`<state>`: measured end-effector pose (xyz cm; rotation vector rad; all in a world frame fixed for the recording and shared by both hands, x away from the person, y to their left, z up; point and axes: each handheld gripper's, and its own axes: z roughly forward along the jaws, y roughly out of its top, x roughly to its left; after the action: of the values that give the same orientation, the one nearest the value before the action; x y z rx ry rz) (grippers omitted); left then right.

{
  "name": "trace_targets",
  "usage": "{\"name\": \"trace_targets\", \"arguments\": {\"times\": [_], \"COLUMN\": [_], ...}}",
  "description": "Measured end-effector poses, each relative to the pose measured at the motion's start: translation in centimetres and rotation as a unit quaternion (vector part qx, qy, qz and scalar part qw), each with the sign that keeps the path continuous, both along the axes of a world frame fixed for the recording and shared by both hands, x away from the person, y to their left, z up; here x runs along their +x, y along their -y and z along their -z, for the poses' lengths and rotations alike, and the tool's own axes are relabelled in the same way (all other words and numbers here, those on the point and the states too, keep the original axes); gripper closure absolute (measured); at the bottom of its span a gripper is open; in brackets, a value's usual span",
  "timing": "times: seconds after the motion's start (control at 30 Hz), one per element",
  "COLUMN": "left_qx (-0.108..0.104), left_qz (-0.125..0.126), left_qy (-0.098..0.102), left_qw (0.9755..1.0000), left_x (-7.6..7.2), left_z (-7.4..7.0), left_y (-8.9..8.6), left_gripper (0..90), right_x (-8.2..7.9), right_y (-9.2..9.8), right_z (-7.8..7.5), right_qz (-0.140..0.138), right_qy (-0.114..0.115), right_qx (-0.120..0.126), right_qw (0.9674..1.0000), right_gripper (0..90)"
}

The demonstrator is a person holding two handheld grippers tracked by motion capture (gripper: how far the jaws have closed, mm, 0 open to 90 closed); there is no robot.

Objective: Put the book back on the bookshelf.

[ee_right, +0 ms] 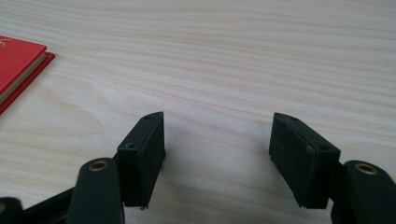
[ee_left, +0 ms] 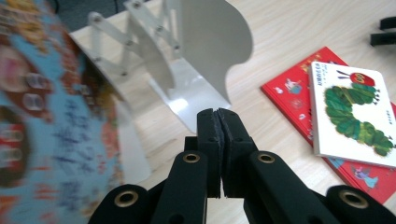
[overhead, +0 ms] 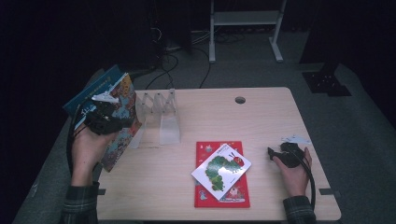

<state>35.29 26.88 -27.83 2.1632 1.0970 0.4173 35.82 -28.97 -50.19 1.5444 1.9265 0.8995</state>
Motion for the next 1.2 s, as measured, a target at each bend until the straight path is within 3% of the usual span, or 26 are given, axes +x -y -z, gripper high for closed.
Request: {"name": "trace_targets", "arguments": {"times": [0.5,0.57,0.63,0.67,0.8,0.93,1.0,1.03,1.1,1.2], "left_qx": [-0.031,-0.023,-0.016,-0.012,0.007,0.016,0.016,0.028,0.030,0.016], "left_qz": [0.038,0.045,0.045,0.052,0.056,0.055,0.058,0.060,0.061,0.063], "left_qy": [-0.003,-0.002,-0.001,-0.003,0.000,-0.004,-0.008,-0.014,-0.014,-0.017], "left_qw": [0.9988,0.9987,0.9989,0.9986,0.9984,0.9984,0.9982,0.9977,0.9976,0.9977], "left_x": [-1.8,-2.0,-2.1,-2.2,-2.3,-2.5,-2.5,-2.5,-2.4,-2.4], "left_z": [8.6,10.4,11.0,12.1,13.8,16.0,16.9,17.6,17.8,18.6], "left_y": [4.3,5.2,5.4,5.8,6.3,6.7,6.8,6.8,6.8,6.6], "left_gripper": [80.6,77.2,74.6,70.4,63.3,53.3,49.3,43.2,40.2,33.2], "right_x": [-0.2,-0.3,-0.3,-0.3,-0.3,-0.3,-0.4,-0.6,-0.7,-1.1], "right_y": [0.0,0.0,0.0,0.0,0.0,0.0,0.0,-0.1,0.0,-0.2], "right_z": [0.0,0.0,0.0,0.0,0.0,0.0,0.0,0.0,0.0,-0.2], "right_qz": [-0.008,-0.010,-0.011,-0.014,-0.019,-0.021,-0.021,-0.021,-0.022,-0.030], "right_qy": [-0.002,-0.002,-0.002,-0.002,-0.007,-0.008,-0.007,-0.003,-0.001,-0.001], "right_qx": [-0.001,-0.001,-0.001,-0.002,-0.002,-0.003,-0.002,-0.001,-0.001,-0.001], "right_qw": [1.0000,0.9999,0.9999,0.9999,0.9998,0.9998,0.9998,0.9998,0.9998,0.9996], "right_gripper": [32.9,33.1,32.8,30.5,23.8,23.7,27.4,33.0,35.8,48.1]}}
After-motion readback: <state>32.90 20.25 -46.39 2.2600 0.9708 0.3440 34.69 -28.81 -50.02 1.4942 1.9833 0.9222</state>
